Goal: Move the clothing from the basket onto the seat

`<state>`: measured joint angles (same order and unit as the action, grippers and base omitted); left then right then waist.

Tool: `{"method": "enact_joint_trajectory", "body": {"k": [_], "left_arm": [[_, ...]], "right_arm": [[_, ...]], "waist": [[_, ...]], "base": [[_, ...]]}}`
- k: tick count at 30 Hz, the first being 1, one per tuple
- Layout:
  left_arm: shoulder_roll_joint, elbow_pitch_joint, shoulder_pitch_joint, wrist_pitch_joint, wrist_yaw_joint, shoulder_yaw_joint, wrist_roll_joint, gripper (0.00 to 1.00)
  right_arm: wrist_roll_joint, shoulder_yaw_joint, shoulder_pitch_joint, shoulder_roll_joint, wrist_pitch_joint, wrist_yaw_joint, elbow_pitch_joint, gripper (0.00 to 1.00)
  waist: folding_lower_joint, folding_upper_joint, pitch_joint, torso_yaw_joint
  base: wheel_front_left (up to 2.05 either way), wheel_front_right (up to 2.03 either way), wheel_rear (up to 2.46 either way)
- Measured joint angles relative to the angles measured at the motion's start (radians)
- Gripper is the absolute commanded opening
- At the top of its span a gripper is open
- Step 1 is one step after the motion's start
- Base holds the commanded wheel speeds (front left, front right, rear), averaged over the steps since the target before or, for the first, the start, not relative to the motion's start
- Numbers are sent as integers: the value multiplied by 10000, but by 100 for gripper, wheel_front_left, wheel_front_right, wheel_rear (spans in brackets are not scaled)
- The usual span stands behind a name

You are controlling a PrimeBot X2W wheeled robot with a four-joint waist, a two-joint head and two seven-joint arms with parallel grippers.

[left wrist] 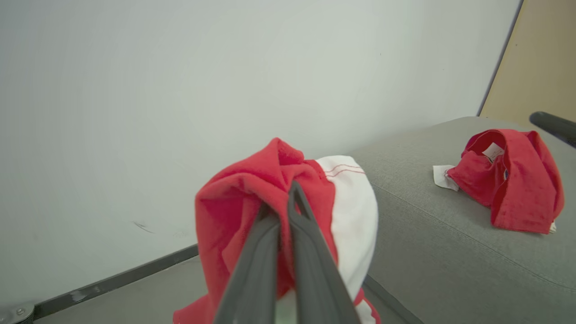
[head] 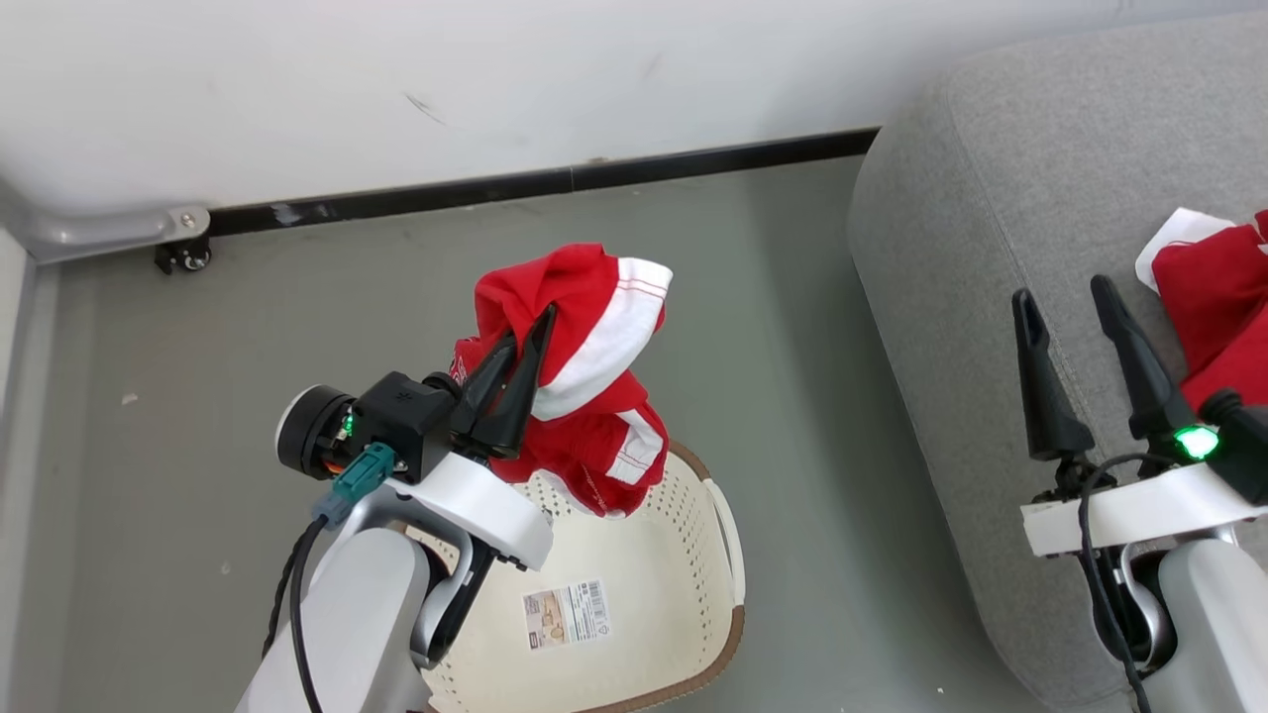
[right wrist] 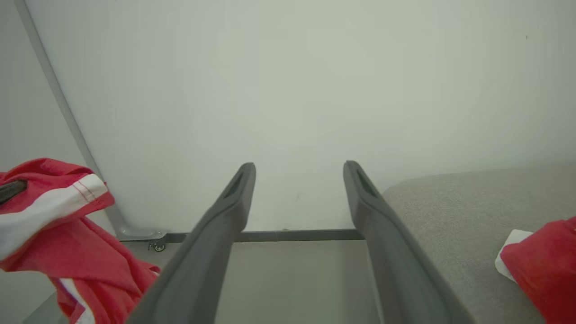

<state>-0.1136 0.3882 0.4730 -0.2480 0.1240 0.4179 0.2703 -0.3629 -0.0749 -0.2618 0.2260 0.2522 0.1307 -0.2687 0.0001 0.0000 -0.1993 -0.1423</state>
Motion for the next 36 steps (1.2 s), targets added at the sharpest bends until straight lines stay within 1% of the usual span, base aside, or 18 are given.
{"method": "enact_joint_trajectory", "body": {"k": [11, 19, 27, 31, 36], "left_arm": [[17, 6, -14, 196, 8, 159, 88, 0], [98, 8, -15, 408, 8, 322, 180, 0], [119, 13, -14, 671, 8, 487, 267, 0], [115, -33, 4, 851, 8, 608, 265, 0], [92, -188, 257, 1030, 8, 834, 263, 0]], "right_arm": [[-130, -280, 458, 61, 0, 0, -192, 100], [-174, -535, 663, 230, 0, 0, -270, 100], [-334, -1005, 832, 343, 0, 0, -286, 100], [-360, -1547, 835, 397, 0, 0, -276, 100], [-418, -2769, 845, 433, 0, 0, -399, 100]], "waist": [[-1, 0, 664, 178], [0, 0, 1032, 275], [-1, 0, 1253, 368], [0, 0, 1300, 435], [0, 0, 1295, 542]], "base": [[0, 0, 0], [0, 0, 0], [0, 0, 0], [0, 0, 0], [0, 0, 0]]}}
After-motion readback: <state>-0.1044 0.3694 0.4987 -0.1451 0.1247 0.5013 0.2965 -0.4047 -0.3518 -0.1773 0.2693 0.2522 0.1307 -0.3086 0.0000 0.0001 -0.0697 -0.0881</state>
